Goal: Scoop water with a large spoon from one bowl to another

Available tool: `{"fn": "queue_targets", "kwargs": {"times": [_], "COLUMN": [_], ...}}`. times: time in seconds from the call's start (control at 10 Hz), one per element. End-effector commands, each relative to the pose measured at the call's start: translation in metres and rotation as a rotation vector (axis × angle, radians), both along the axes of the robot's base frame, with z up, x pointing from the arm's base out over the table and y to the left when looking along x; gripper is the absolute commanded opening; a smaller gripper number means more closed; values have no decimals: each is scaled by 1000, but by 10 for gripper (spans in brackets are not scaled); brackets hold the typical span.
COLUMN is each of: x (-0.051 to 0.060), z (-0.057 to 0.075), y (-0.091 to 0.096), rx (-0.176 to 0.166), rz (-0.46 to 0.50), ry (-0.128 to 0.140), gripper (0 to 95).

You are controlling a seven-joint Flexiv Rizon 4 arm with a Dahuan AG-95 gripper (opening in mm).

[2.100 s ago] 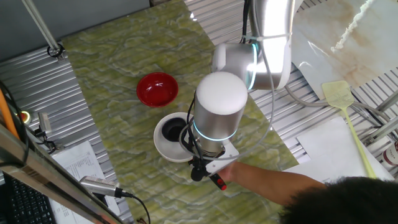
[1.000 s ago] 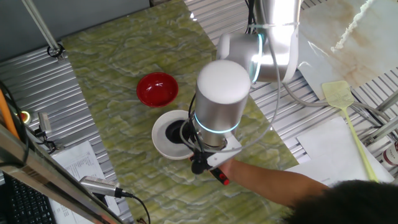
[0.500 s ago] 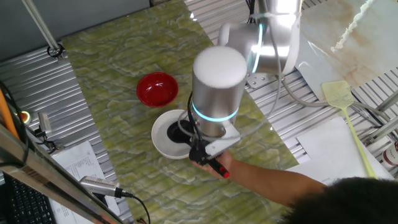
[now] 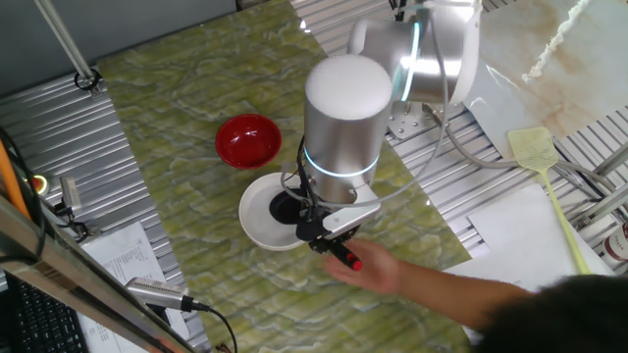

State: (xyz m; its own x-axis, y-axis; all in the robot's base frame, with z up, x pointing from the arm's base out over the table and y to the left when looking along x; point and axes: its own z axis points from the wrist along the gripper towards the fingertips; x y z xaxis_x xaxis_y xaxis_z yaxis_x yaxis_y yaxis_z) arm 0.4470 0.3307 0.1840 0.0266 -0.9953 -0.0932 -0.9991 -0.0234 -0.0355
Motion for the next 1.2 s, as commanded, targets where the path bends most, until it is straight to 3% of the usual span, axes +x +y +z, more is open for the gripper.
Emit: {"fn": "queue_targets", "kwargs": {"times": [0.1, 0.8, 1.2], "x": [-3, -10, -14], "z": [8, 24, 34], "y": [3, -6, -4], "rx": [-18, -62, -91], "rz": [-4, 0, 11], "ry": [0, -35, -37], "gripper": [0, 0, 0]}}
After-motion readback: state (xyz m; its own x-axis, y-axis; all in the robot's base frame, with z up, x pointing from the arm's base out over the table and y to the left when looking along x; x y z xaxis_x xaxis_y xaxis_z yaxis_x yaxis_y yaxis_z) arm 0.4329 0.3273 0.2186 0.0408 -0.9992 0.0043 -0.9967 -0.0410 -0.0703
